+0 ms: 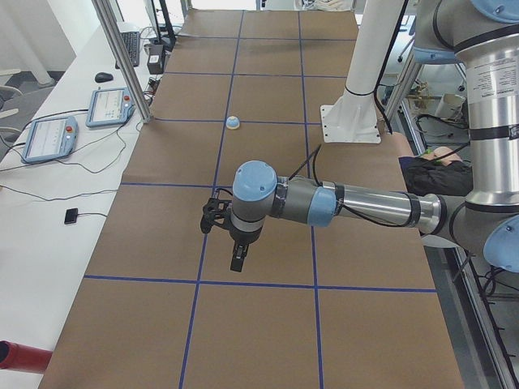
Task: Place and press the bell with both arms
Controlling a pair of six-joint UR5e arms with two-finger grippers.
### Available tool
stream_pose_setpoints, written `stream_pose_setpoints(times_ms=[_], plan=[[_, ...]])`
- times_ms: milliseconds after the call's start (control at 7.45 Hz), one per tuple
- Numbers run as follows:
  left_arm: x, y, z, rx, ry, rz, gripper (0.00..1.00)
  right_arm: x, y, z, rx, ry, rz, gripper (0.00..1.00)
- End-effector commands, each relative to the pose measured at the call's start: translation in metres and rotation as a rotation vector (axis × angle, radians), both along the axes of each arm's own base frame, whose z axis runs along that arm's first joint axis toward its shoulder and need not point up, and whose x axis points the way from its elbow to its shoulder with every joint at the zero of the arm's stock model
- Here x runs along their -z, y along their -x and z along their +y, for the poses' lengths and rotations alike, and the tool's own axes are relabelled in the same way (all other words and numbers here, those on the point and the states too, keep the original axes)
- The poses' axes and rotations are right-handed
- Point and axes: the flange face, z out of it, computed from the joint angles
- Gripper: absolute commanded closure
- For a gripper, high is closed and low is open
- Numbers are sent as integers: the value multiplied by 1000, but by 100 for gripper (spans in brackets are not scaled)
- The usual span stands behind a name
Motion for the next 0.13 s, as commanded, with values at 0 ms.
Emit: stream_pose_setpoints(times_ms=[0], plan=[[0,0,0,0,0,-1,0,0,0,0,1,-2,0,0]])
